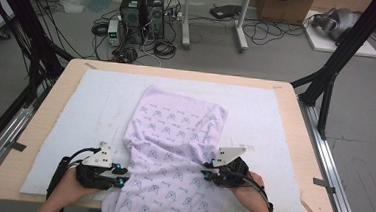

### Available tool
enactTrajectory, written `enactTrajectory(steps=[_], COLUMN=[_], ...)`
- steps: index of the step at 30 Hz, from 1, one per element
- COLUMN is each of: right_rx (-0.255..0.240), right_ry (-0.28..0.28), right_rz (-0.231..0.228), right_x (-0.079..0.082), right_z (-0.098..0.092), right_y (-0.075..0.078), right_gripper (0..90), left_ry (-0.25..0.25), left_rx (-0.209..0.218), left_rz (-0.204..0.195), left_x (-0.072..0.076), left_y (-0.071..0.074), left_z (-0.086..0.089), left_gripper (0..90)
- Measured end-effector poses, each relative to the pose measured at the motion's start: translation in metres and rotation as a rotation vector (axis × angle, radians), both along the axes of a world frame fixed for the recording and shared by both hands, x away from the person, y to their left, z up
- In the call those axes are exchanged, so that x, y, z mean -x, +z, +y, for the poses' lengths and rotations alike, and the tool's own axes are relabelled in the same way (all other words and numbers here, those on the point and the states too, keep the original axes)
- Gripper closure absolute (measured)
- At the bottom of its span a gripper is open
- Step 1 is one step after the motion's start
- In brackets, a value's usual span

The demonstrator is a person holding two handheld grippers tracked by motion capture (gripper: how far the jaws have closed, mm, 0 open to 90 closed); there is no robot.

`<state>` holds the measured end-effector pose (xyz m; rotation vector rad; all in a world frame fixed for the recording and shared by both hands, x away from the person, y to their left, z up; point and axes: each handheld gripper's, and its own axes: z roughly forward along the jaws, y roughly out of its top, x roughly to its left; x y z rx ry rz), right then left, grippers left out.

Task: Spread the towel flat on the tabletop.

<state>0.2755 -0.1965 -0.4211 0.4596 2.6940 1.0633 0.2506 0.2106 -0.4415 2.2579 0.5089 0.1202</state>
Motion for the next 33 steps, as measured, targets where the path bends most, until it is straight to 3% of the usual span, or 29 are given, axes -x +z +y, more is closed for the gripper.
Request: enactTrajectory(steps=[4,5,6,7,8,11,13,17,21,23,25,28,31,33], right_rx=[0.007,0.01,0.01,0.014,0.014,0.02,0.021,0.021,0.022,0.011,0.007,0.013,0.023,0.021], right_ry=[-0.003,0.0,0.0,-0.003,-0.003,-0.007,-0.006,-0.009,-0.001,-0.001,0.004,0.015,0.026,0.029], right_rz=[0.007,0.007,0.007,0.012,0.012,0.022,0.024,0.02,0.025,0.021,0.017,0.025,0.056,0.059], right_x=[-0.001,-0.002,-0.002,-0.002,-0.002,-0.003,-0.003,-0.002,0.0,0.001,0.002,0.001,0.0,0.0], right_z=[0.002,0.003,0.003,0.004,0.004,0.005,0.005,0.004,0.002,0.003,0.004,0.007,0.009,0.009], right_y=[-0.002,-0.004,-0.004,-0.007,-0.007,-0.01,-0.01,-0.01,-0.01,-0.007,-0.005,-0.007,-0.013,-0.015], right_gripper=[69.8,69.3,69.3,68.9,68.9,68.5,68.5,68.2,67.9,67.7,67.1,65.6,64.6,65.4], left_ry=[-0.021,-0.01,-0.008,-0.006,-0.019,0.0,0.026,0.078,0.073,0.078,0.086,0.079,0.059,0.058], left_rx=[0.006,0.003,-0.002,0.011,0.016,-0.003,-0.011,0.015,0.038,0.053,0.052,0.049,0.048,0.042], left_rz=[0.006,-0.009,-0.019,-0.009,0.01,-0.04,-0.065,-0.076,-0.067,-0.072,-0.085,-0.103,-0.085,-0.071], left_x=[0.0,0.001,0.001,0.0,-0.001,0.005,0.011,0.025,0.044,0.048,0.045,0.03,0.006,0.002], left_y=[-0.001,-0.002,-0.001,-0.002,-0.002,0.0,0.002,0.01,0.021,0.027,0.03,0.028,0.015,0.011], left_z=[0.0,-0.001,-0.001,0.0,0.0,0.0,0.005,0.027,0.044,0.047,0.044,0.031,0.009,0.003], left_gripper=[60.5,67.0,67.0,82.6,82.6,87.9,88.2,88.4,87.8,81.1,70.4,69.9,68.5,68.2])
